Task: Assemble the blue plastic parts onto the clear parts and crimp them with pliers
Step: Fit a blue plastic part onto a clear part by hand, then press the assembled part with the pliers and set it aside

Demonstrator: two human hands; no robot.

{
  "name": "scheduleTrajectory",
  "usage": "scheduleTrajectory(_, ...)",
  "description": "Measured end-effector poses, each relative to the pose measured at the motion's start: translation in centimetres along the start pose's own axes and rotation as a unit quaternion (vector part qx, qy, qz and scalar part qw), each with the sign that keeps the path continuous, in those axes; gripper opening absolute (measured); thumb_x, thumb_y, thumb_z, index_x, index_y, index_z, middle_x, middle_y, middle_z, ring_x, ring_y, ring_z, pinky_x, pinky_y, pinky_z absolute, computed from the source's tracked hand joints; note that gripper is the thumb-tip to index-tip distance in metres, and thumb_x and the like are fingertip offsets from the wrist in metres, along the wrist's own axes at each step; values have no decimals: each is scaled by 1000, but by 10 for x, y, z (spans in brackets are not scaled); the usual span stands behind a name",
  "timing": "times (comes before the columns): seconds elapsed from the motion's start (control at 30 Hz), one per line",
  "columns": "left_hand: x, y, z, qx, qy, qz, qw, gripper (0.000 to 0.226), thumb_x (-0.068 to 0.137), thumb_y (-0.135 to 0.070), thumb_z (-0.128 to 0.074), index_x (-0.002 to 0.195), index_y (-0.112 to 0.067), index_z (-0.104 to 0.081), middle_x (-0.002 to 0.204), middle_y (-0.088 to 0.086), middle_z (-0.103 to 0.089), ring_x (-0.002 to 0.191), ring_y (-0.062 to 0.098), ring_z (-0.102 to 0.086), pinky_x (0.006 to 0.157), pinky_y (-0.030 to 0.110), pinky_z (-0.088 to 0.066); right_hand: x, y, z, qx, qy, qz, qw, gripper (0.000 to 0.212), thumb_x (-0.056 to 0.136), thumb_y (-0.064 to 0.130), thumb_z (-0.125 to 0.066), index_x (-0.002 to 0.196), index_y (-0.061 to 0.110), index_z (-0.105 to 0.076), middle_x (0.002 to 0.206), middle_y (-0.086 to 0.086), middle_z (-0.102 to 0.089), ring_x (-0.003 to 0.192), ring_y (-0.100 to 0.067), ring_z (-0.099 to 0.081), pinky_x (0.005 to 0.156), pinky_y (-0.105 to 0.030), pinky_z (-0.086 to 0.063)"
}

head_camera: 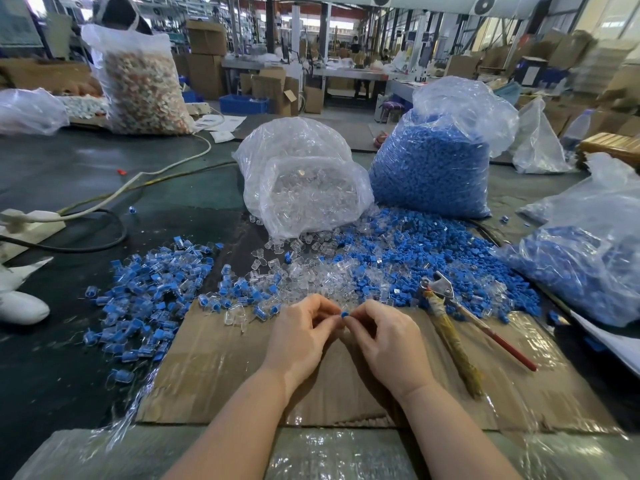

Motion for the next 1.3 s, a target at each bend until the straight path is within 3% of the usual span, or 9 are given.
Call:
scheduleTrajectory(0.13,0,-2,1,-34,-8,11,999,20,88,-7,-59,84,-26,-61,79,-5,-68,70,-3,-63,63,8,-47,0,3,4,26,-25,14,999,9,81,21,-72,85,16,-65,76,8,-63,70,-11,-57,66,-30,-49)
scheduleTrajectory(0.3,-1,-2,1,-27,4,11,1000,21,89,-10,-59,85,-30,-60,81,-8,-68,74,-4,-63,68,10,-49,0,5,6,52,-19,40,998,24,80,13,-71,103,19,-68,84,14,-56,73,-6,-54,69,-32,-52)
scheduleTrajectory(0.47,0,-1,1,-12,-1,3,1000,13,89,-10,-60,90,-23,-64,80,-6,-69,74,-2,-64,67,9,-48,0,6,7,67,-12,51,996,20,80,24,-66,98,20,-71,85,11,-60,73,-5,-54,66,-32,-52)
scheduleTrajectory(0.7,1,0,-1,-16,-14,8,1000,11,87,-12,-63,84,-22,-64,77,-2,-70,71,4,-65,67,13,-50,1,4,4,58,-6,48,997,17,78,20,-74,95,20,-72,84,7,-61,74,-13,-58,66,-37,-52)
scheduleTrajectory(0.87,2,0,-1,-28,-24,26,999,16,85,-10,-65,78,-25,-62,77,4,-68,73,14,-66,66,15,-51,2,3,7,25,-41,29,998,25,76,17,-76,101,14,-69,90,3,-62,85,-17,-58,79,-37,-51)
scheduleTrajectory(1.0,2,0,0,-24,-31,29,999,18,86,-11,-64,78,-27,-60,79,2,-68,77,13,-65,68,13,-51,7,-10,19,-87,-77,-112,987,44,83,29,-68,124,15,-57,118,-4,-57,111,-22,-51,98,-41,-38)
scheduleTrajectory(1.17,3,-1,0,3,-27,31,999,18,87,-13,-63,79,-29,-58,79,-4,-65,73,4,-61,63,7,-46,-1,-42,43,-288,61,-355,887,71,92,58,-31,147,17,-14,149,-15,-27,138,-32,-24,110,-56,-18)
scheduleTrajectory(1.3,5,-2,0,-32,-20,47,998,15,87,-10,-62,81,-23,-59,76,-1,-67,62,-3,-61,57,7,-45,-12,-56,52,-301,135,-424,843,79,88,67,-20,149,21,-1,154,-14,-18,140,-36,-15,107,-65,-9)
Point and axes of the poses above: each hand's wrist, its own x-axis towards the middle knuckle, its own z-axis out of the back of the hand, y = z × x, the point moved 2 cm from there along x, towards the middle knuckle
